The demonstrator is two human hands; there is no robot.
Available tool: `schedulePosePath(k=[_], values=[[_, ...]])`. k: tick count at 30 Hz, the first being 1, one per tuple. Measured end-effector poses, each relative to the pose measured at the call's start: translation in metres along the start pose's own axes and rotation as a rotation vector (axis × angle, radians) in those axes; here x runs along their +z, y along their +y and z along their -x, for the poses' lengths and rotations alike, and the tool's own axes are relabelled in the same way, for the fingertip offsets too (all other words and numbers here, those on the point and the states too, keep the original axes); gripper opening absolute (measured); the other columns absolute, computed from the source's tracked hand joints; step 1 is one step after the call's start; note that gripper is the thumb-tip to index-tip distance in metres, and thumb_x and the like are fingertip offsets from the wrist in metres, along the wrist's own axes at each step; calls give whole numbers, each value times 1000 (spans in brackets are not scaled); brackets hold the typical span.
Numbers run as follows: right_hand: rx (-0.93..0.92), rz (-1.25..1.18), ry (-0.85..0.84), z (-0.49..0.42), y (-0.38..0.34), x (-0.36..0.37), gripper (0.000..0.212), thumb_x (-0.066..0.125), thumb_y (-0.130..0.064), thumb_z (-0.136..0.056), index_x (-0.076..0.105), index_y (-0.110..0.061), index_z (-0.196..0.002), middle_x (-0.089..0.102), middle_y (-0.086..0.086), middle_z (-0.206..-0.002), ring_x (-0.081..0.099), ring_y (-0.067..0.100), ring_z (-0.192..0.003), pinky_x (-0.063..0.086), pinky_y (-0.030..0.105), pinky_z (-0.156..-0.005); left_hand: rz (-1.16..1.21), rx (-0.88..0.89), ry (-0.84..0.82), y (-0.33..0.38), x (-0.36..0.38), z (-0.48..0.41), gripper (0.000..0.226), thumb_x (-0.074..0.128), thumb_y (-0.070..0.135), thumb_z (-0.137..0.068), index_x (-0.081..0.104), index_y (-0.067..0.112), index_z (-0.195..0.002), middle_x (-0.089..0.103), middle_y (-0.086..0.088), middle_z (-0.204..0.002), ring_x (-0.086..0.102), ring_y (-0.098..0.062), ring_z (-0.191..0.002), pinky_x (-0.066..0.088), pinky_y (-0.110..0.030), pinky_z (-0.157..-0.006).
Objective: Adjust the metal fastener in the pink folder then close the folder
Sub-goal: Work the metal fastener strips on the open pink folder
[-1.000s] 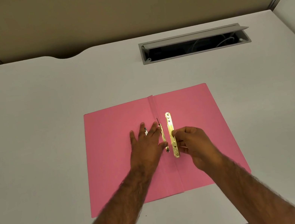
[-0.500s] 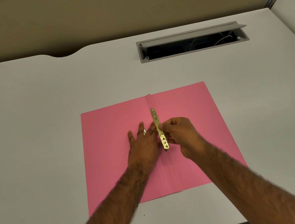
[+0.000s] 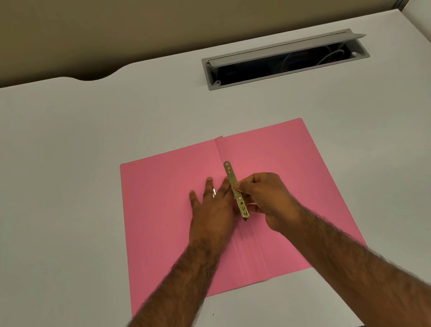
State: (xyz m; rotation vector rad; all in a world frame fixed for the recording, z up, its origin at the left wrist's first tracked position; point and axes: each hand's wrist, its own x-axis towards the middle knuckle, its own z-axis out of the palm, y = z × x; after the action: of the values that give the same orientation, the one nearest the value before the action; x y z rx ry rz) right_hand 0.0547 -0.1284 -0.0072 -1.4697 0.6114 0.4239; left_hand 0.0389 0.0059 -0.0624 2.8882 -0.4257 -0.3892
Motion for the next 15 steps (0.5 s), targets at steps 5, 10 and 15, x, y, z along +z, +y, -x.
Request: schedulePosePath(k=[5, 10, 15], values=[[33, 21, 14, -3, 5, -1, 9, 67, -4, -89, 66, 0, -81, 69, 18, -73, 62, 30, -64, 56, 45, -65, 21, 0, 22, 0, 1, 2, 64, 46, 45, -100, 16, 31, -155, 18, 4, -166, 11, -35, -153, 12, -71, -114], [85, 22, 20, -4, 2, -2, 7, 66, -2, -89, 67, 5, -87, 68, 19, -72, 61, 29, -59, 53, 48, -68, 71, -30, 61, 0, 3, 2, 56, 34, 48, -103, 22, 32, -154, 23, 7, -164, 15, -33, -152, 8, -67, -116], [121, 20, -5, -5, -6, 0, 7, 66, -2, -89, 67, 4, -85, 68, 16, -67, 62, 24, -51, 52, 33, -55, 87, -31, 88, 3, -3, 3, 54, 31, 43, -103, 24, 29, -155, 27, 6, -163, 21, -33, -151, -1, -57, -120]])
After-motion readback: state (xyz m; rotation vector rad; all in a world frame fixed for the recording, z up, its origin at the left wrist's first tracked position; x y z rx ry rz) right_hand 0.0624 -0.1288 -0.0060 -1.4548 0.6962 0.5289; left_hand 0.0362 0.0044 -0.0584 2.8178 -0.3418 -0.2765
